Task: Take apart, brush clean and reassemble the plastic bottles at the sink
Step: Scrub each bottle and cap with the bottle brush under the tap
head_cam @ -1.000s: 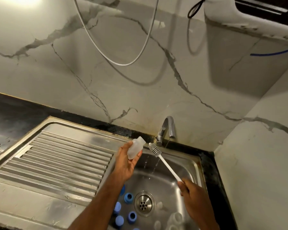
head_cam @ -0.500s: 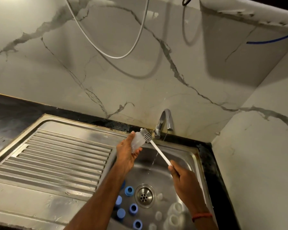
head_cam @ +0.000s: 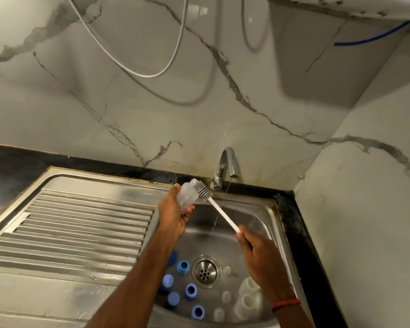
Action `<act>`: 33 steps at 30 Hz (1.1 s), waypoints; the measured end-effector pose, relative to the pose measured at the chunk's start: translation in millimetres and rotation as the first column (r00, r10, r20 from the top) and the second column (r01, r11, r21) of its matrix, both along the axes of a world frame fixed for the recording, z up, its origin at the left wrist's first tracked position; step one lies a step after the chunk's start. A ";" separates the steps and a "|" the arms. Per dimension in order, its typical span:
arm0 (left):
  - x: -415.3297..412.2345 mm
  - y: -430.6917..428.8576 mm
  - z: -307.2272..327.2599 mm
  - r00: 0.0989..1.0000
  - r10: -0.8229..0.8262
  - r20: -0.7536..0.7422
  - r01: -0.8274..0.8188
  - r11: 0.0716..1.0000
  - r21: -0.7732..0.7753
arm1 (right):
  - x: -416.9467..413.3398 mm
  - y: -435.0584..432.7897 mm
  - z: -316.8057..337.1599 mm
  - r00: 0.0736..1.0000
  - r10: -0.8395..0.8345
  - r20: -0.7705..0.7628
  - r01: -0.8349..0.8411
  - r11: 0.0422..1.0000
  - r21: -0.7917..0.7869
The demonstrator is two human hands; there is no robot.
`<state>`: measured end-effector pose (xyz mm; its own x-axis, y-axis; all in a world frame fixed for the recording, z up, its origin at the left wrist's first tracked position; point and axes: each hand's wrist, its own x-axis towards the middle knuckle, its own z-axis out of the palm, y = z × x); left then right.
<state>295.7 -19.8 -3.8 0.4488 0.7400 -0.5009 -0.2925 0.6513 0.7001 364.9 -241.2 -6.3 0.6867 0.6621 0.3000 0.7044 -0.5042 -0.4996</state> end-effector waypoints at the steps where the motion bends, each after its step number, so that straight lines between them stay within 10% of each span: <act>1: -1.9 -1.7 -0.7 1.000 -0.018 0.005 0.019 1.000 -0.006 | -0.3 -2.7 -1.0 1.000 -0.009 0.003 0.009 1.000 0.000; 26: -5.8 9.6 13.8 0.996 -0.054 0.071 0.061 0.992 -0.107 | -4.2 -0.9 -2.4 1.000 -0.008 -0.030 0.008 1.000 0.006; 33: -9.3 4.3 18.0 0.959 -0.270 -0.089 0.278 0.955 0.103 | -1.7 3.3 -1.0 0.999 -0.049 -0.013 0.050 0.993 0.109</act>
<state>286.4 -15.5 14.1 0.6075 0.6478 -0.4597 -0.0592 0.6141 0.7870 363.2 -237.9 -7.2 0.7212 0.5910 0.3614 0.6747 -0.4807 -0.5601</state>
